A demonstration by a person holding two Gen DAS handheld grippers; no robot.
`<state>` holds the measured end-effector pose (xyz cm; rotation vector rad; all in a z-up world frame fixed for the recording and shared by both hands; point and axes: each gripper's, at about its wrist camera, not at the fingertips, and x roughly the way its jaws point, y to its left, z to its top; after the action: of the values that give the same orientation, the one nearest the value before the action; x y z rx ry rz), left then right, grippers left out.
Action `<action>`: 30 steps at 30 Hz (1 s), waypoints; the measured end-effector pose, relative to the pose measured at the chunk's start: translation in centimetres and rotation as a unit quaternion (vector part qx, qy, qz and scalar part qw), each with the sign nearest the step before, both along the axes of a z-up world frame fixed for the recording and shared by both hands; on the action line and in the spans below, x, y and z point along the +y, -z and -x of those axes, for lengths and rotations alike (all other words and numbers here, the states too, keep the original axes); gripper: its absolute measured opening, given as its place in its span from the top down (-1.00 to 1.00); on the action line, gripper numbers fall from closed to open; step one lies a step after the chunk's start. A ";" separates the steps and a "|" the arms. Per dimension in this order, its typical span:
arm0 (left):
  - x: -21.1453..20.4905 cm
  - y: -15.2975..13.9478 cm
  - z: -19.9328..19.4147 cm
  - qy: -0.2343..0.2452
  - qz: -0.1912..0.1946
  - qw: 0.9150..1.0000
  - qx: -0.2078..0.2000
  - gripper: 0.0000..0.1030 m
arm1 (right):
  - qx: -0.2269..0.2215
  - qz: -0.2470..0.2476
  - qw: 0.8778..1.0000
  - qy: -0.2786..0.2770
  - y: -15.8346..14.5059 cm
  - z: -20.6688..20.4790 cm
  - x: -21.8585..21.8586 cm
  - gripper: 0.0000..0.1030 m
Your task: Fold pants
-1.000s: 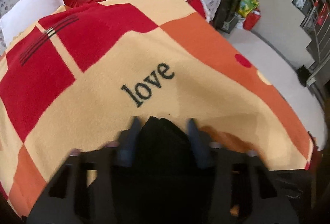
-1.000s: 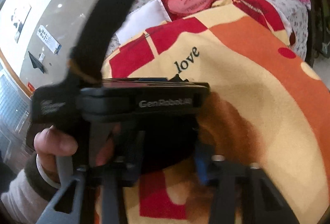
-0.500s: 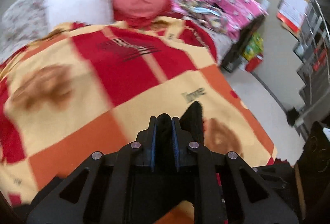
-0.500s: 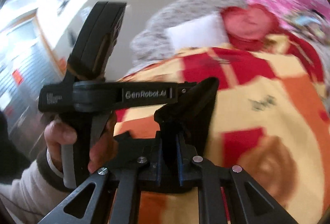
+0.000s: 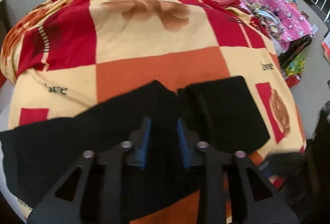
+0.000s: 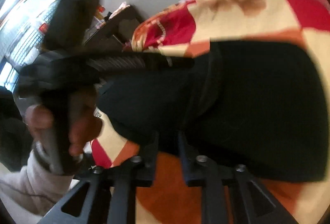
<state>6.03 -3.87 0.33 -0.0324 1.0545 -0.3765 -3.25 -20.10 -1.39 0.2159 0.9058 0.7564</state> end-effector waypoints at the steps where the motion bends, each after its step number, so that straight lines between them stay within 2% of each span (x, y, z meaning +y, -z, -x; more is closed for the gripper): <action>1: -0.2 0.0 0.4 0.003 0.009 1.000 -0.003 0.17 | -0.011 0.001 1.000 0.013 -0.6 0.2 -1.1 0.53; 3: -0.7 0.0 0.7 0.005 0.026 1.000 -0.004 -0.12 | -0.038 0.004 0.997 0.063 -2.0 0.3 -4.4 0.53; 4: -1.0 0.0 0.8 0.006 0.033 0.999 -0.003 -0.17 | -0.050 0.021 0.993 0.100 -2.3 0.0 -5.9 0.53; 6: -2.2 0.8 0.5 0.005 0.026 1.000 0.006 -0.20 | -0.049 0.046 0.987 0.143 -1.8 -1.2 -7.6 0.53; 9: -4.0 2.4 0.1 -0.002 0.005 1.000 0.021 -0.20 | -0.019 0.049 0.985 0.167 0.6 -2.8 -8.9 0.53; 11: -5.3 2.6 0.5 0.000 -0.022 1.000 -0.006 -0.20 | -0.011 0.052 0.984 0.170 2.2 -3.7 -8.8 0.53; 12: -5.8 2.5 0.6 0.006 -0.028 1.000 -0.010 -0.18 | -0.013 0.050 0.984 0.170 2.3 -3.9 -8.9 0.53; 14: -6.4 2.2 0.4 0.018 -0.014 1.000 -0.004 0.55 | -0.014 0.048 0.984 0.172 1.8 -4.1 -9.1 0.53; 15: -6.4 2.0 0.3 0.022 -0.011 1.000 0.001 0.69 | -0.014 0.045 0.984 0.174 1.4 -3.9 -9.3 0.53; 21: -3.1 -0.5 0.9 0.017 0.010 1.000 -0.017 0.73 | -0.037 0.020 0.983 0.178 -1.5 -2.5 -10.4 0.53; 23: -1.4 -0.7 1.5 0.003 -0.001 1.000 -0.022 0.73 | -0.042 0.023 0.985 0.167 -2.1 -2.7 -9.6 0.53; 24: -0.6 -0.1 1.6 -0.007 -0.009 1.000 -0.018 0.73 | -0.046 0.031 0.986 0.157 -2.2 -2.9 -8.8 0.53; 27: 0.0 2.1 1.5 -0.022 0.005 1.000 0.014 0.73 | -0.049 0.066 0.987 0.135 -1.5 -4.1 -6.3 0.53; 30: -0.1 2.6 1.7 -0.035 0.005 0.999 -0.001 0.67 | -0.031 0.110 0.986 0.125 1.1 -6.0 -4.1 0.53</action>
<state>4.30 -3.95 -2.25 -0.0781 1.0475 -0.3190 2.71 -24.17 -2.47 0.1074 0.8769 0.4239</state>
